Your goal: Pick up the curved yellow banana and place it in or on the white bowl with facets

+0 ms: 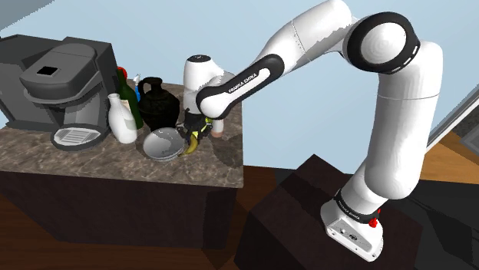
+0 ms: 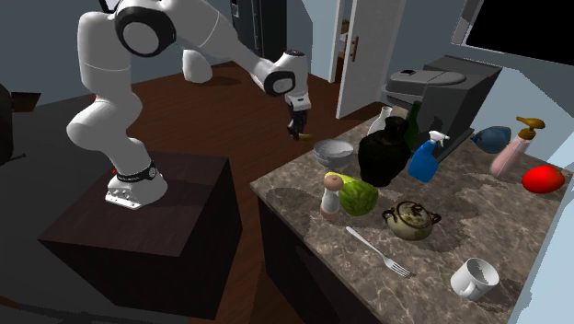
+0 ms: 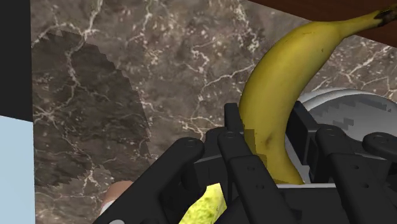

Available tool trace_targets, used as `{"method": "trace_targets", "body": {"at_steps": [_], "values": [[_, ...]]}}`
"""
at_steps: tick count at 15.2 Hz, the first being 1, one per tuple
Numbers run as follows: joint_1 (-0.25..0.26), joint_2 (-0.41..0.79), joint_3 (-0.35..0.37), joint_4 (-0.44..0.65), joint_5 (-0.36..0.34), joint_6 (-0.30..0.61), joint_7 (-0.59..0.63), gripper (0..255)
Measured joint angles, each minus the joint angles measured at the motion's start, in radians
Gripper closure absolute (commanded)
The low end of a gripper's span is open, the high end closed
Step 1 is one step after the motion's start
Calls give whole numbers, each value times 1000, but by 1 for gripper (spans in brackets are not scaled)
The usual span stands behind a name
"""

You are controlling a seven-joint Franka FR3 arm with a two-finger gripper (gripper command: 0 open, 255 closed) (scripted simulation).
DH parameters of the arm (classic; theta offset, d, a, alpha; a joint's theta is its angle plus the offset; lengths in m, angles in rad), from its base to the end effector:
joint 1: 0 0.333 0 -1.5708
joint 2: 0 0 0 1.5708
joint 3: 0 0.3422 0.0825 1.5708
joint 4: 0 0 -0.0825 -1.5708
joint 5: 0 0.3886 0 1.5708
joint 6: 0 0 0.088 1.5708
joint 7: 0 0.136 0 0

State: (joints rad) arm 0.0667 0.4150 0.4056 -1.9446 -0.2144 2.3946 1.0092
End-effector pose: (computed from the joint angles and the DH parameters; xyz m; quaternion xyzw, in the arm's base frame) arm 0.5785 0.2756 0.2820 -0.9772 0.2090 -0.0259 0.0287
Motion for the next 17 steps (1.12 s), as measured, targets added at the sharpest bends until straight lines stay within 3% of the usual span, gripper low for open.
{"method": "trace_targets", "body": {"at_steps": [2, 6, 10, 14, 17], "values": [[0, 1, 2, 27, 4, -25, -6, 255], [29, 119, -17, 236, -19, -122, -16, 255], [65, 275, -41, 504, -40, -235, -44, 255], [125, 480, -67, 866, -55, -387, -82, 255], [139, 525, -73, 926, -59, -400, -86, 255]]}}
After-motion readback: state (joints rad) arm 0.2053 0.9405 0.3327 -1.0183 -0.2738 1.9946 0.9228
